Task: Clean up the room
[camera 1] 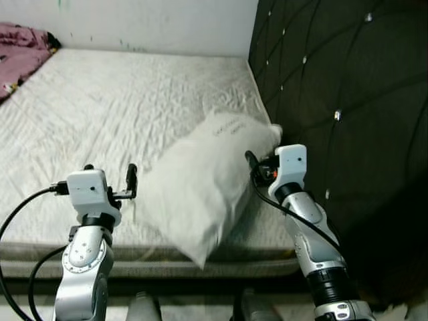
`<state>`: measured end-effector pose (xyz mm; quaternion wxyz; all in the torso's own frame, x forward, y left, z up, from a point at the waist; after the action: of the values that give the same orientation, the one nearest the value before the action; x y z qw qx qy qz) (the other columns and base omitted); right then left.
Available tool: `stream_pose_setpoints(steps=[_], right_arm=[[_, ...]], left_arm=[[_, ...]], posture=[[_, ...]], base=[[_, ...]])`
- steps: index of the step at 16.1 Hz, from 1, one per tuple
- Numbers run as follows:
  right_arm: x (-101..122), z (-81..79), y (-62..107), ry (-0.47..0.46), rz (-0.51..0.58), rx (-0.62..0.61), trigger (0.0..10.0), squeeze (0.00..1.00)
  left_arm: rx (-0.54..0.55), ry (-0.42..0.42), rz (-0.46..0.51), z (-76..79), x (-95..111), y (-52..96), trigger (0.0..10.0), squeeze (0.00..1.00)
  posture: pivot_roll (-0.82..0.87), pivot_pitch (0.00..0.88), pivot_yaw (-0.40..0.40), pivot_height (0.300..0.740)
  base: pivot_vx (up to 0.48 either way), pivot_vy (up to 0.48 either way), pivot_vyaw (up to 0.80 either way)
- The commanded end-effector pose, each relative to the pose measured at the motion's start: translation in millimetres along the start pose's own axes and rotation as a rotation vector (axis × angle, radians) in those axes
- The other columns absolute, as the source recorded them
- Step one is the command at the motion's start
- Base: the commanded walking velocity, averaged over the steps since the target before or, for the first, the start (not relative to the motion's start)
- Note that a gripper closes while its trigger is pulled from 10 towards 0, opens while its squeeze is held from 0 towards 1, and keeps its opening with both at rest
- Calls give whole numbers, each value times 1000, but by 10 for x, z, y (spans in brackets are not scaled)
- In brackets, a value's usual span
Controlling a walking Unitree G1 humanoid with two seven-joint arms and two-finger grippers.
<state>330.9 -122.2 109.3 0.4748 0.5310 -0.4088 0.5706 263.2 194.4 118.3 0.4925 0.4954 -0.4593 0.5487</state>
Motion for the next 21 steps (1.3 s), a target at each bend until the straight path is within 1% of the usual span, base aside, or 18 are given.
stream_pose_setpoints(steps=[1,2,4,5,6,7,9,10,11,13,17,20,21], right_arm=[[-5,-4,3,-7,-7,6,10000,0],[-10,-10,-2,-5,-15,11,10000,0],[-6,-23,-9,17,-16,17,10000,0],[21,-63,-23,55,-3,44,10000,0],[54,-102,-29,61,19,70,10000,0],[83,-146,-32,25,37,98,10000,0],[120,-155,-57,57,51,70,10000,0],[93,-165,-58,71,24,77,10000,0],[69,-207,-41,71,10,130,10000,0],[129,-268,-2,44,62,176,10000,0],[168,-320,13,34,81,219,10000,0],[180,-363,31,47,93,250,10000,0],[171,-355,26,39,86,246,10000,0]], left_arm=[[-3,4,-11,18,-3,-2,10000,0],[-3,18,-6,13,5,-9,10000,0],[19,10,18,-38,28,-7,10000,0],[42,-6,28,-74,44,0,10000,0],[51,-3,27,-90,42,1,10000,0],[59,-2,27,-100,41,1,10000,0],[80,-5,25,-117,41,6,10000,0],[85,-5,21,-122,35,6,10000,0],[64,1,26,-97,40,8,10000,0],[18,10,32,-44,49,27,10000,0],[-5,14,34,-9,62,22,10000,0],[-22,15,32,4,58,16,10000,0],[-24,15,31,7,57,14,10000,0]], posture=[[-40,10,-33,602],[-40,11,-34,602],[-41,12,-34,602],[-40,12,-37,602],[-40,10,-39,602],[-39,9,-41,602],[-38,5,-46,602],[-35,5,-50,602],[-33,5,-52,602],[-32,5,-54,602],[-34,18,-52,602],[-38,17,-49,602],[-38,17,-49,602]], base=[[0,0,0],[0,0,0],[0,0,0],[0,0,0],[0,0,0],[0,0,0],[0,0,0],[0,0,0],[0,0,0],[0,0,0],[387,0,0],[480,0,683],[480,0,0]])
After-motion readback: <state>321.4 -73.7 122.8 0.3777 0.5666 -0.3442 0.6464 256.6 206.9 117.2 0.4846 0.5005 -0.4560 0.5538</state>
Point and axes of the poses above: a point about 5 cm out from each wrist's last joint towards the gripper, its own y axis pointing back from the gripper into the wrist, its own x axis along the axis of the wrist's last joint, z = x × y, the point moved 2 cm from there along -y, pointing out of the wrist towards the gripper, and after that the axes turned 5 degrees about y, right-handed, at the moved point
